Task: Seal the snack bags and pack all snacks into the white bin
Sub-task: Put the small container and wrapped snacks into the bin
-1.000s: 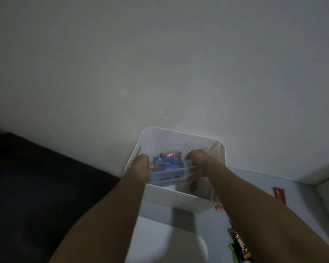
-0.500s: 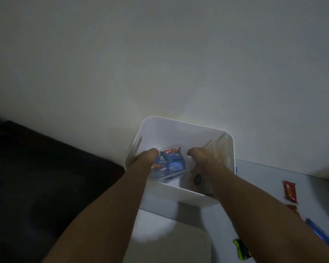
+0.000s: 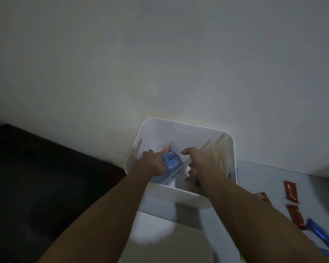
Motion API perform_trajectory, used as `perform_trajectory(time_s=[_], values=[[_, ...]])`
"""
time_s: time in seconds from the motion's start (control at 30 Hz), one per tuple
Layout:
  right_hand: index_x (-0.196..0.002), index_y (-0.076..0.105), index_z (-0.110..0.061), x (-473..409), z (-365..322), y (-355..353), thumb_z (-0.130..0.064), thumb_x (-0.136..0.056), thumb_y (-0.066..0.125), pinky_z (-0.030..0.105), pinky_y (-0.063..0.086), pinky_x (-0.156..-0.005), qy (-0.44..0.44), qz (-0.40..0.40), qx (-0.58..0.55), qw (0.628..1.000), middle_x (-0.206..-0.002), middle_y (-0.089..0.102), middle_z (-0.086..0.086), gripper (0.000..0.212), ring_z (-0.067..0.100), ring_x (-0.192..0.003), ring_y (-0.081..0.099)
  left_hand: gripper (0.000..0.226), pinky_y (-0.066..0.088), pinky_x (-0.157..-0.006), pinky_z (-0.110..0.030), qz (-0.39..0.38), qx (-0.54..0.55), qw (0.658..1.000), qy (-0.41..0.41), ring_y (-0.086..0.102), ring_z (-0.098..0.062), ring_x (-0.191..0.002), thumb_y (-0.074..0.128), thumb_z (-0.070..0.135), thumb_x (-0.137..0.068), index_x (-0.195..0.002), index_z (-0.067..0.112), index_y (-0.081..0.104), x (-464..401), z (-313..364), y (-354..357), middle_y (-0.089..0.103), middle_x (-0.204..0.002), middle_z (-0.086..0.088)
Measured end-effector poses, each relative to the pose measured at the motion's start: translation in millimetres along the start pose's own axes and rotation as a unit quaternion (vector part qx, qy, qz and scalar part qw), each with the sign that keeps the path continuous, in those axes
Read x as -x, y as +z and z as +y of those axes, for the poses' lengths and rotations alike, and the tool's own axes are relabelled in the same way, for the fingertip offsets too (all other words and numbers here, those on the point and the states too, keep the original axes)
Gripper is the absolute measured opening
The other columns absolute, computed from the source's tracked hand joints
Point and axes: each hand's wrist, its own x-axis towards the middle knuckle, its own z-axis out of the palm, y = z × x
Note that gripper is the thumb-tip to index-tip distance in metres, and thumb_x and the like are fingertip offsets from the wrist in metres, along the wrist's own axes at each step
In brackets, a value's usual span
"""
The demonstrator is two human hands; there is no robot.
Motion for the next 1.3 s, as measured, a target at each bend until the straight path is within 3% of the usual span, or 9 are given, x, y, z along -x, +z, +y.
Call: perform_trajectory(time_s=[0.1,0.17,0.37,0.57,0.7,0.8,1.0,1.13,1.3], values=[[-0.134,0.044,-0.009,-2.6,-1.0,10.9,-0.03,-0.074,0.064,0.049,0.052,-0.079,-0.018,-0.048,-0.06,0.997,-0.129,0.05,0.013,0.067,0.036,-0.107,0.053,0.064,0.038,-0.104,-0.038,0.004,-0.011,1.0,-0.021,0.045,-0.032,-0.124,0.057,0.05,-0.079,-0.134,0.018,0.048,-1.5,-3.6,-1.5,0.051,-0.134,-0.012],[-0.13,0.047,-0.008,-8.1,-0.4,18.5,-0.03,-0.071,0.063,0.048,0.052,-0.08,-0.031,-0.067,-0.069,0.995,-0.124,0.051,0.011,0.065,0.035,-0.104,0.052,0.067,0.037,-0.103,-0.039,0.016,-0.013,1.0,-0.022,0.045,-0.032,-0.124,0.054,0.05,-0.082,-0.138,0.016,0.044,-0.7,-4.7,-0.3,0.051,-0.135,-0.014],[-0.095,0.051,-0.015,-10.9,0.0,27.9,-0.038,-0.088,0.051,0.04,0.044,-0.08,-0.016,-0.098,-0.058,0.993,-0.108,0.05,0.009,0.024,0.028,-0.103,0.049,0.069,0.03,-0.112,-0.047,0.059,-0.052,0.996,0.037,0.028,-0.032,-0.139,0.055,0.042,-0.085,-0.146,0.019,0.033,7.4,-6.9,7.5,0.021,-0.156,-0.009],[-0.134,0.041,-0.015,-16.5,4.6,17.5,-0.044,-0.095,0.043,0.056,0.046,-0.09,-0.004,-0.12,-0.067,0.991,-0.136,0.047,0.007,0.049,0.043,-0.122,0.045,0.074,0.029,-0.114,-0.049,0.011,-0.05,0.998,0.034,0.028,-0.031,-0.142,0.061,0.044,-0.079,-0.144,0.024,0.032,-3.8,-11.5,16.4,0.023,-0.157,-0.007],[-0.132,0.042,-0.013,-3.6,1.8,7.7,-0.045,-0.097,0.041,0.046,0.051,-0.073,-0.018,-0.119,-0.011,0.993,-0.116,0.053,0.013,0.048,0.035,-0.097,0.055,0.077,0.03,-0.113,-0.05,0.008,-0.053,0.998,0.029,0.031,-0.031,-0.139,0.064,0.042,-0.077,-0.144,0.025,0.032,2.4,-3.7,11.6,0.026,-0.155,-0.006],[-0.144,0.038,-0.013,9.5,-7.1,-6.9,-0.046,-0.098,0.041,0.043,0.052,-0.067,-0.037,-0.109,0.021,0.993,-0.13,0.052,0.016,0.056,0.039,-0.11,0.055,0.075,0.031,-0.113,-0.046,-0.002,-0.053,0.998,0.025,0.031,-0.032,-0.139,0.065,0.038,-0.078,-0.144,0.021,0.034,12.4,3.1,4.0,0.026,-0.154,-0.008],[-0.125,0.056,-0.004,47.5,-31.4,-67.3,-0.041,-0.1,0.041,0.044,0.053,-0.084,-0.119,-0.081,0.09,0.985,-0.125,0.062,0.021,0.047,0.036,-0.095,0.063,0.042,0.045,-0.087,-0.03,0.044,-0.058,0.995,0.073,0.059,-0.027,-0.111,0.07,0.029,-0.079,-0.116,0.01,0.059,37.2,53.8,-21.5,0.063,-0.122,-0.009],[-0.123,0.057,-0.002,81.6,-42.6,-116.5,-0.037,-0.101,0.043,0.051,0.051,-0.093,-0.146,-0.067,0.109,0.981,-0.122,0.064,0.022,0.044,0.037,-0.099,0.065,0.05,0.047,-0.099,-0.04,0.042,-0.018,0.993,0.113,0.056,-0.03,-0.118,0.068,0.029,-0.081,-0.126,0.008,0.058,56.4,103.2,-33.7,0.058,-0.132,-0.011],[-0.119,0.059,-0.005,119.2,-35.6,-184.4,-0.037,-0.101,0.044,0.048,0.058,-0.085,-0.159,-0.04,0.107,0.981,-0.118,0.066,0.018,0.04,0.036,-0.103,0.067,0.051,0.043,-0.103,-0.031,0.055,0.034,0.978,0.196,0.054,-0.024,-0.122,0.064,0.019,-0.082,-0.132,0.011,0.056,84.4,164.5,-33.1,0.057,-0.135,-0.008]])
